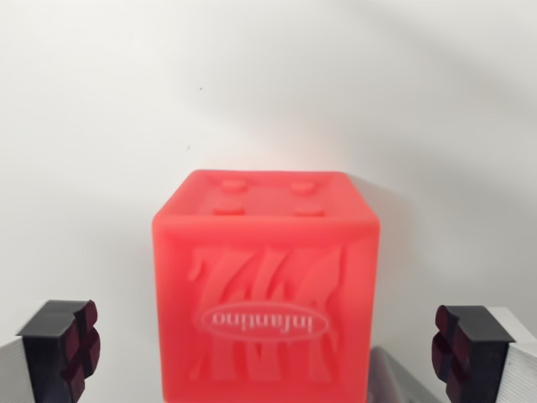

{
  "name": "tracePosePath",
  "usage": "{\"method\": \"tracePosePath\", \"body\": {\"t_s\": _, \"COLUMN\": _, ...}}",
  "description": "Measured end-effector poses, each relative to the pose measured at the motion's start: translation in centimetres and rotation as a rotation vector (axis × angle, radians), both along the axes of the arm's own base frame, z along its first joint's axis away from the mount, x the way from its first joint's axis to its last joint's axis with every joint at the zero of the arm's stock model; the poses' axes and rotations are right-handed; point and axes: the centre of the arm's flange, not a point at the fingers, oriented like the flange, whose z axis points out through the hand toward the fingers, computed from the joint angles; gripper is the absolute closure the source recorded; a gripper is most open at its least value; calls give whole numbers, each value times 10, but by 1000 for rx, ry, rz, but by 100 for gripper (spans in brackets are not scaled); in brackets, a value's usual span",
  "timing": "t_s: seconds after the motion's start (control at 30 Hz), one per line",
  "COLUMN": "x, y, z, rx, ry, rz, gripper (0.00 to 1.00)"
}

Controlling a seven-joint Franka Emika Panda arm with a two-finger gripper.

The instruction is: Destack cube

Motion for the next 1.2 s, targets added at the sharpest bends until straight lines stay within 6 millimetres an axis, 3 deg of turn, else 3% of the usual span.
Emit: {"method": "tracePosePath", "body": {"t_s": 1.2, "x": -1, "y": 1, "z": 139, "rx": 2, "ry": -4, "rz": 3, "gripper": 0}}
